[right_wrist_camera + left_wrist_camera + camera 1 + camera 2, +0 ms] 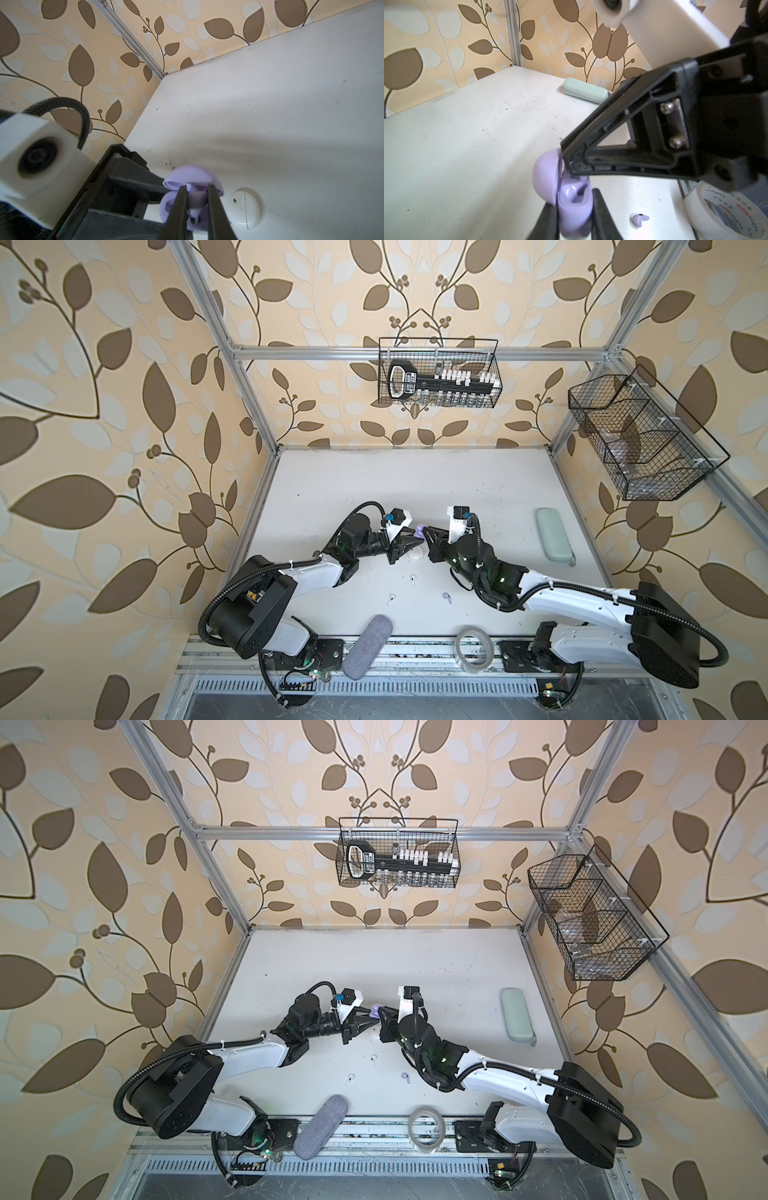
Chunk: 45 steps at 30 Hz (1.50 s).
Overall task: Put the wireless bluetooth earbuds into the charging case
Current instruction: 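Press the lavender earbud down into the case slot with the right gripper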
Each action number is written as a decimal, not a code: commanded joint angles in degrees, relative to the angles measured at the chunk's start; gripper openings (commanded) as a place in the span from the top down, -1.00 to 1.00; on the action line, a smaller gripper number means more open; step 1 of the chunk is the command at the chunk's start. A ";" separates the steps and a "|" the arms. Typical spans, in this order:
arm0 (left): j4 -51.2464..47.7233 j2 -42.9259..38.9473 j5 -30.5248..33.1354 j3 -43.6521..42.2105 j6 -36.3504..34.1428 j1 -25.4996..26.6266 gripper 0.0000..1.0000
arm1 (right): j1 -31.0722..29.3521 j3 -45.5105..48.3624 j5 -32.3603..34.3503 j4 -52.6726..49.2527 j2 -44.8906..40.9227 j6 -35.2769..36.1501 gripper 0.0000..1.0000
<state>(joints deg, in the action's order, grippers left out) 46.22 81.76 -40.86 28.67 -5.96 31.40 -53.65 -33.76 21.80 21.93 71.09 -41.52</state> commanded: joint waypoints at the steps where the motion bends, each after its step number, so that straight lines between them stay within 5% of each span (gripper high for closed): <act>1: 4.88 -2.35 -0.23 -0.39 -0.19 -0.56 1.00 | -0.31 -1.21 -0.49 -2.51 0.98 -0.71 0.71; 45: 5.15 -3.07 0.11 -0.77 -1.16 -1.36 1.00 | -0.73 -0.08 -1.49 0.04 4.14 -1.94 0.57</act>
<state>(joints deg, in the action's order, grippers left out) 46.50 81.47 -40.23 27.46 -6.04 30.65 -53.89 -33.87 21.21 23.62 74.08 -43.07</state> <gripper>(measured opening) 0.232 0.215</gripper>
